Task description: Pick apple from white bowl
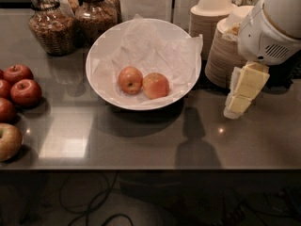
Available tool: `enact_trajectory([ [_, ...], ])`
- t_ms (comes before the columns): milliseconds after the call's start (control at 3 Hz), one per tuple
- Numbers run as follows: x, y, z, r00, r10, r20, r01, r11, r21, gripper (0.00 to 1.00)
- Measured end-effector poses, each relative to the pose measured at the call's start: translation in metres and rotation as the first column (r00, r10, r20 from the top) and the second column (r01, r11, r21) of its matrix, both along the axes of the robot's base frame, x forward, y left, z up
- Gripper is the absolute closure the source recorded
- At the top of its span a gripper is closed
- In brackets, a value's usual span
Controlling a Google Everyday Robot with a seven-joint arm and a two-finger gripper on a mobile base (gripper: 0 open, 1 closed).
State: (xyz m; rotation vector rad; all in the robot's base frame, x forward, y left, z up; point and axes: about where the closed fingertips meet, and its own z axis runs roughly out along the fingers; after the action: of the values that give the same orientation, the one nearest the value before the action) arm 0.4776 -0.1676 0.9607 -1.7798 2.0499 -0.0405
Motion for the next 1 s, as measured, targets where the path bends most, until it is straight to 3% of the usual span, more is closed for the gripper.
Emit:
enact_trajectory([
  [333, 0.012, 0.012, -0.006, 1.0000, -0.007, 0.004, 0.006, 0.997, 0.079, 0.00],
  [1000, 0.044, 0.061, -0.014, 0.9984, 0.053, 0.021, -0.056, 0.978, 0.203, 0.00],
])
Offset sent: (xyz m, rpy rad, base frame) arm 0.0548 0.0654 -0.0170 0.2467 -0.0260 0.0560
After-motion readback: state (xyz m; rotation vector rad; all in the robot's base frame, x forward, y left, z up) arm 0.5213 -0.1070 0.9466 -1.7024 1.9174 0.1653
